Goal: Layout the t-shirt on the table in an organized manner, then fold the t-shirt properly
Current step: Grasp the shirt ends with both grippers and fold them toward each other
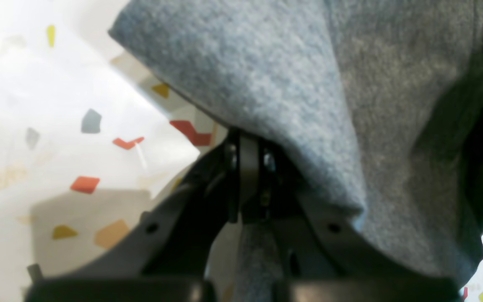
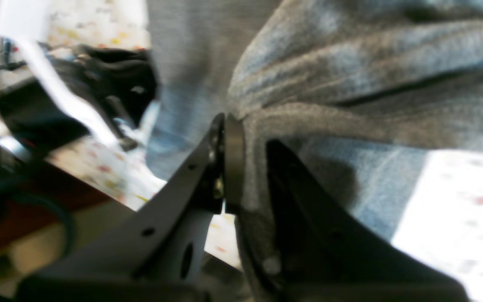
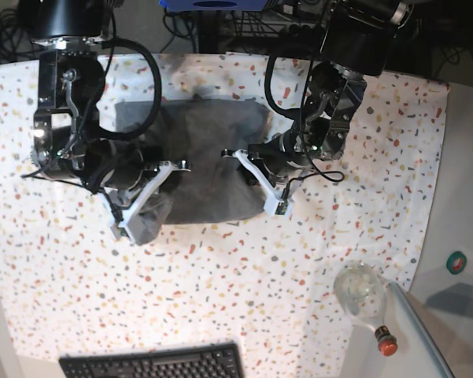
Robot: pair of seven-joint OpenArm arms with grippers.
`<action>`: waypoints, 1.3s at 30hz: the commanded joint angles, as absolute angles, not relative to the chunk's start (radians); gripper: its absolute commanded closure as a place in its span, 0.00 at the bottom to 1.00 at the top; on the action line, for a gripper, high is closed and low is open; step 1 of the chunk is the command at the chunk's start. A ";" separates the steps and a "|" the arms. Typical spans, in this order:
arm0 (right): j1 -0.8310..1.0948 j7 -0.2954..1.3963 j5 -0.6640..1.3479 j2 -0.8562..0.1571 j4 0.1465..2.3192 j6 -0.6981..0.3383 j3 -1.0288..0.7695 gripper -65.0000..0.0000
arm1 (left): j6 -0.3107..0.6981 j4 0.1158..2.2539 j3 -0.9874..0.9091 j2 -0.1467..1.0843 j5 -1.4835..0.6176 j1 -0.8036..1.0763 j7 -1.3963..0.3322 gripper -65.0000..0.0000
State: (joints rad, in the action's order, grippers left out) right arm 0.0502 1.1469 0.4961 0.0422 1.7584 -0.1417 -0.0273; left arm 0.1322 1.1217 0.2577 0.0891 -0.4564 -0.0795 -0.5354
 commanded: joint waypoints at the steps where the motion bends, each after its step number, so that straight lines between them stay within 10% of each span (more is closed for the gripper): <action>1: 0.033 1.127 0.521 0.047 1.801 -0.145 -0.010 1.00 | 0.133 1.129 0.257 0.090 -0.450 -0.085 -0.552 1.00; 39: 0.022 1.072 0.519 0.047 1.650 -0.142 0.148 1.00 | 0.133 1.185 0.255 0.139 -0.452 -0.067 -0.553 1.00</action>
State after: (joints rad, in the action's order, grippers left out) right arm 0.0364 1.0832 0.5022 0.0418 1.6375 -0.1383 0.1497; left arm 0.1349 1.1675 0.2577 0.1314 -0.4561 -0.0620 -0.5583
